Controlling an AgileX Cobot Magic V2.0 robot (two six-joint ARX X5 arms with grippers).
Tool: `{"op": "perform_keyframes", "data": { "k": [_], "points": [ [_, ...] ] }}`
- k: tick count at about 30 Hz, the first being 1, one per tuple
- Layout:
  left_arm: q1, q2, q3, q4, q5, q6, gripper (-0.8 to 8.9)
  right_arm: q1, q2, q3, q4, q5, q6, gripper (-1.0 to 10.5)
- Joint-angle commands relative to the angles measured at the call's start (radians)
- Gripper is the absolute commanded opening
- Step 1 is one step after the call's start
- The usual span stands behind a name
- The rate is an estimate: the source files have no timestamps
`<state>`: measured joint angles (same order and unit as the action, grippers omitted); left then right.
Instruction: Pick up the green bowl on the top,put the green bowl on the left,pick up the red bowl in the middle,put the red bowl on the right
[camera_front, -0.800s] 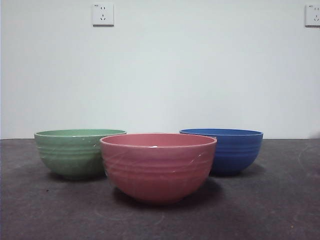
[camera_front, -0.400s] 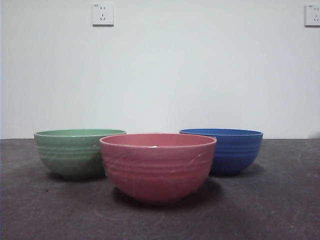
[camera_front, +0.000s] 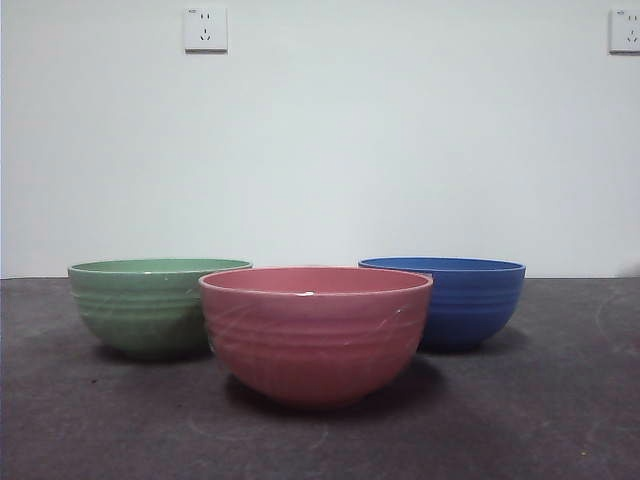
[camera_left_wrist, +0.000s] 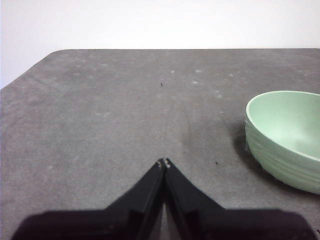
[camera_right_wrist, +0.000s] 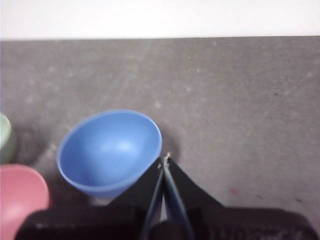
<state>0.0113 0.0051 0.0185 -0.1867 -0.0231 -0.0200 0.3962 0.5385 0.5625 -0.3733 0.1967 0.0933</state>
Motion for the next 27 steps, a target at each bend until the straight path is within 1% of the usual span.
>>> {"op": "perform_keyframes", "data": {
  "k": [1,6,10,12,13,17,20,27],
  "points": [
    [0.003,-0.001,-0.012,-0.003,0.002,-0.006,-0.04,-0.055,-0.128,-0.019,-0.077,0.013,-0.084,0.0],
    [0.003,-0.001,-0.012,-0.003,0.003,-0.006,-0.04,-0.225,-0.354,-0.158,-0.054,-0.161,-0.084,0.0],
    [0.003,-0.001,-0.012,-0.003,0.000,-0.006,-0.04,-0.299,-0.445,-0.301,0.003,-0.183,-0.084,0.0],
    [0.003,-0.001,-0.012,-0.003,0.003,-0.006,-0.04,-0.316,-0.467,-0.372,0.049,-0.249,-0.084,0.0],
    [0.003,-0.001,-0.012,-0.003,0.002,-0.006,-0.04,-0.320,-0.473,-0.400,0.068,-0.267,-0.085,0.0],
    [0.003,-0.001,-0.012,-0.003,0.002,-0.006,-0.04,-0.323,-0.503,-0.486,0.117,-0.277,-0.084,0.0],
    [0.003,-0.001,-0.012,-0.003,0.002,-0.006,-0.04,-0.323,-0.533,-0.526,0.125,-0.277,-0.084,0.0],
    [0.003,-0.001,-0.012,-0.003,0.002,-0.006,-0.04,-0.323,-0.536,-0.531,0.132,-0.269,-0.084,0.0]
  ]
}}
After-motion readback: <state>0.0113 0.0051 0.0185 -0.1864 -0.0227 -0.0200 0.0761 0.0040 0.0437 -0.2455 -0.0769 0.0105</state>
